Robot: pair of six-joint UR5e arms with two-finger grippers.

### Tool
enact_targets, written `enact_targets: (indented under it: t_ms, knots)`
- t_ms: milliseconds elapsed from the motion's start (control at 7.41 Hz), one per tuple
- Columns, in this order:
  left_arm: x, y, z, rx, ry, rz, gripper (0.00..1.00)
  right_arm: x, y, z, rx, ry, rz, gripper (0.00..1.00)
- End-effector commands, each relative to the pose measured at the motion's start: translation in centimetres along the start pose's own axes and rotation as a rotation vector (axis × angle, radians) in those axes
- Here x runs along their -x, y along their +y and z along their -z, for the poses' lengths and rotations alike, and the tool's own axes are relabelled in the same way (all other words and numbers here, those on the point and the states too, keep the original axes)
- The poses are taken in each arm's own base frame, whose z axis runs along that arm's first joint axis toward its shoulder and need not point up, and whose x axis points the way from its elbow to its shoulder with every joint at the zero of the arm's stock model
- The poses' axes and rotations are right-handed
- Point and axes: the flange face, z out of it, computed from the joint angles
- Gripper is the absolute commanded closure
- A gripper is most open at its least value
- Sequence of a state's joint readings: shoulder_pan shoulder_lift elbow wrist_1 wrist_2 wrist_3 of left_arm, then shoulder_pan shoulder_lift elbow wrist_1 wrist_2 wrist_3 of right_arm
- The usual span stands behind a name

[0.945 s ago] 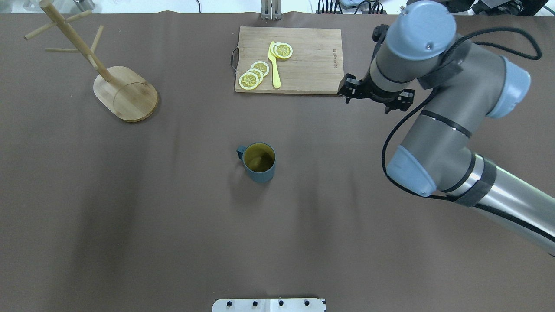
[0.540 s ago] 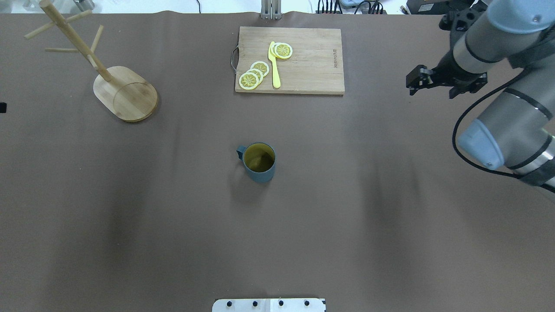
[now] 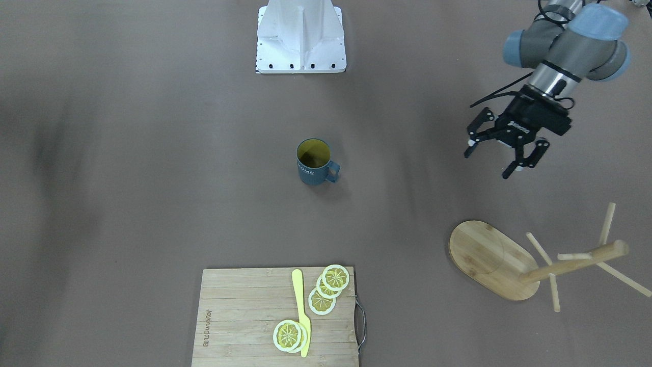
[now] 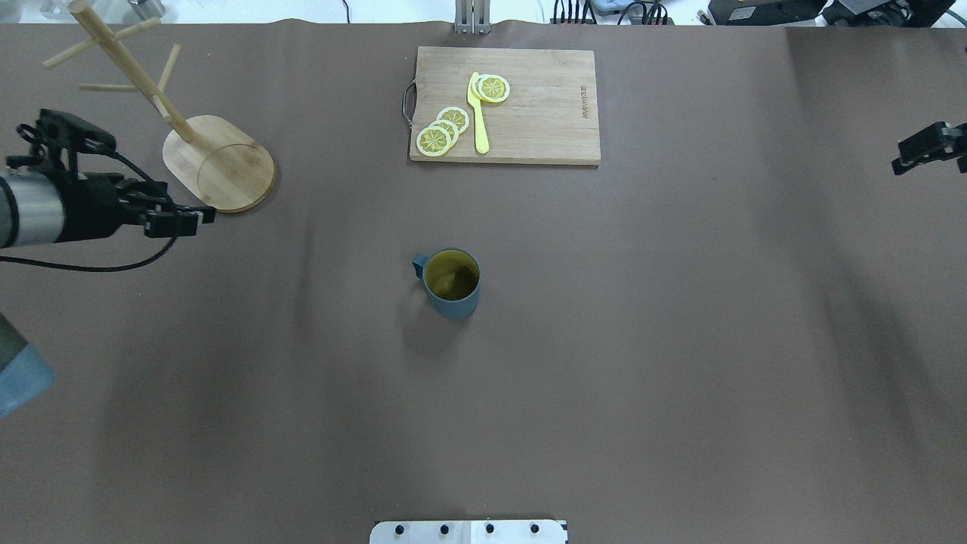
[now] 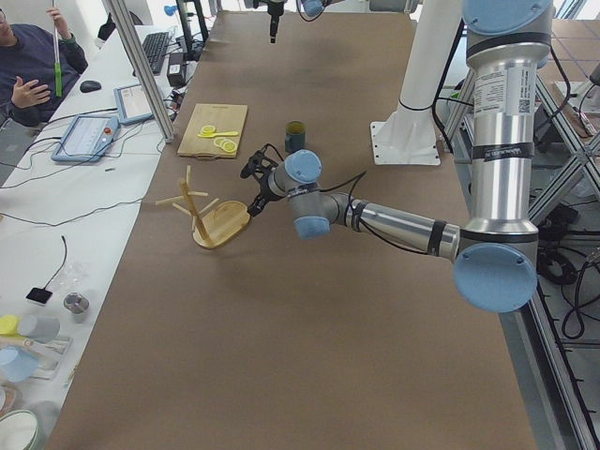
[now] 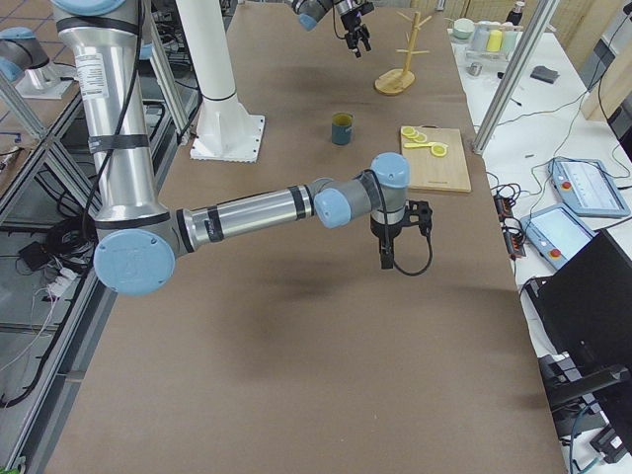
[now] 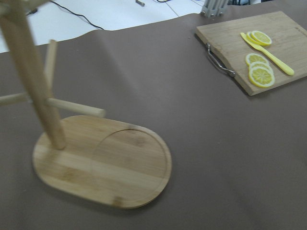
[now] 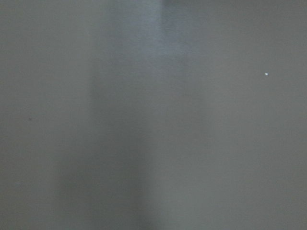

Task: Hang cup on storage rack
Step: 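Withdraw the right gripper while the left gripper moves toward the mug, then lower the left gripper onto the teal mug's handle and grasp it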

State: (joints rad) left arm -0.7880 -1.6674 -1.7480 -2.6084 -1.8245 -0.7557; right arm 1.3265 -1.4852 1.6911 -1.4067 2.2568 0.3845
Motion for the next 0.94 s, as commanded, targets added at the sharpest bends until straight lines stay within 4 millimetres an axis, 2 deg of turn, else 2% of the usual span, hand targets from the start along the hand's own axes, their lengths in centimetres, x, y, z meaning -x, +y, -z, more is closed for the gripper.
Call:
enact_targets:
  t_ms: [0, 135, 270, 405, 675, 810]
  knots:
    - [-8.3, 0.2, -8.5, -0.064, 0.002, -0.002, 0.02, -8.9, 3.2, 1.4, 0.002, 0.012, 0.013, 0.00]
    - [-10.8, 0.2, -11.5, -0.062, 0.008, -0.014, 0.03, -10.3, 4.2, 1.2, 0.012, 0.023, -0.009, 0.00]
    - [-12.3, -1.3, -13.6, -0.066, 0.015, -0.017, 0.03, -10.6, 4.7, 1.0, 0.015, 0.031, -0.011, 0.00]
    - [-13.0, -0.9, -14.7, -0.053, 0.019, -0.022, 0.03, -10.7, 4.8, 0.9, 0.017, 0.033, -0.013, 0.00]
    - [-14.4, -1.3, -14.3, -0.062, 0.050, -0.053, 0.05, -10.6, 4.7, 0.8, 0.017, 0.031, -0.012, 0.00]
    - [-15.3, -0.3, -14.3, -0.061, 0.070, -0.066, 0.05, -10.6, 4.7, 0.8, 0.017, 0.031, -0.012, 0.00]
